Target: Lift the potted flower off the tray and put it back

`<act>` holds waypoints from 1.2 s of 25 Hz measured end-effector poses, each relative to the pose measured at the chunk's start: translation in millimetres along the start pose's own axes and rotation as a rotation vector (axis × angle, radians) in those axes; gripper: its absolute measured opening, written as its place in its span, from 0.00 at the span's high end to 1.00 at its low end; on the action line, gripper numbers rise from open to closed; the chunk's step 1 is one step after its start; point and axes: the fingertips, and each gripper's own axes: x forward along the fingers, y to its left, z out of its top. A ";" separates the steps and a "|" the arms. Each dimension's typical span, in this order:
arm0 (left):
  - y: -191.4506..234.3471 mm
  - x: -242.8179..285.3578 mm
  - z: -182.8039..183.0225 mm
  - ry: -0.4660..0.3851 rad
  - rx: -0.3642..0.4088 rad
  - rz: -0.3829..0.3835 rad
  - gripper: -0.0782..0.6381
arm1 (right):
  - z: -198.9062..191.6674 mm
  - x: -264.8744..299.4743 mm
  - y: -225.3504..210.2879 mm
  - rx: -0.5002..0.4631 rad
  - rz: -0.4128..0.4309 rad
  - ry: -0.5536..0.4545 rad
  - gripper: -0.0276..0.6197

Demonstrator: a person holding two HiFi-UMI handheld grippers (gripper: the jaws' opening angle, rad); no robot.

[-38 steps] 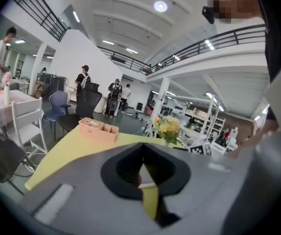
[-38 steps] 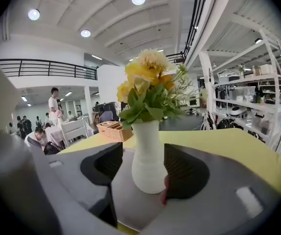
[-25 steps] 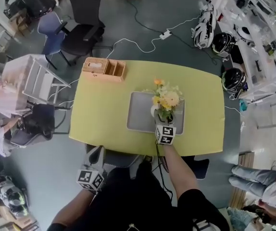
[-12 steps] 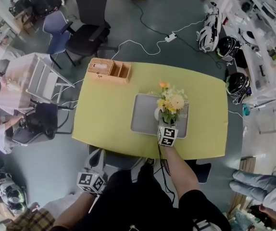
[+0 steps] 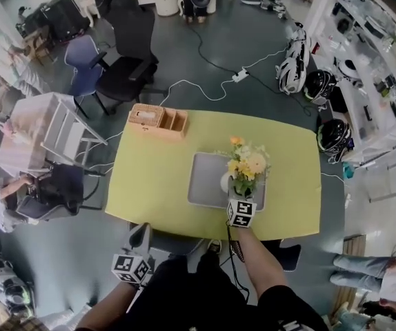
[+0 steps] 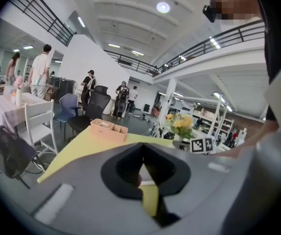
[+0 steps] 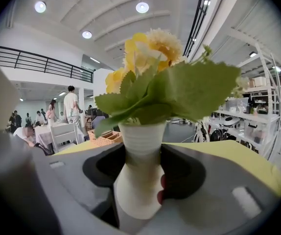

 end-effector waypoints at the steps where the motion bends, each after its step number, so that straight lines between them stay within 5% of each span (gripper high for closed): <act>1: -0.4 -0.1 2.0 -0.004 0.000 -0.007 0.88 | 6.5 -7.5 0.8 0.001 -0.002 -0.007 0.61; 16: -38.4 26.3 45.5 -0.069 0.001 -0.221 0.88 | 117.8 -135.8 41.9 -0.048 0.059 -0.153 0.61; 30: -76.3 34.0 78.2 -0.137 0.045 -0.346 0.88 | 147.6 -217.5 54.5 -0.066 0.020 -0.127 0.61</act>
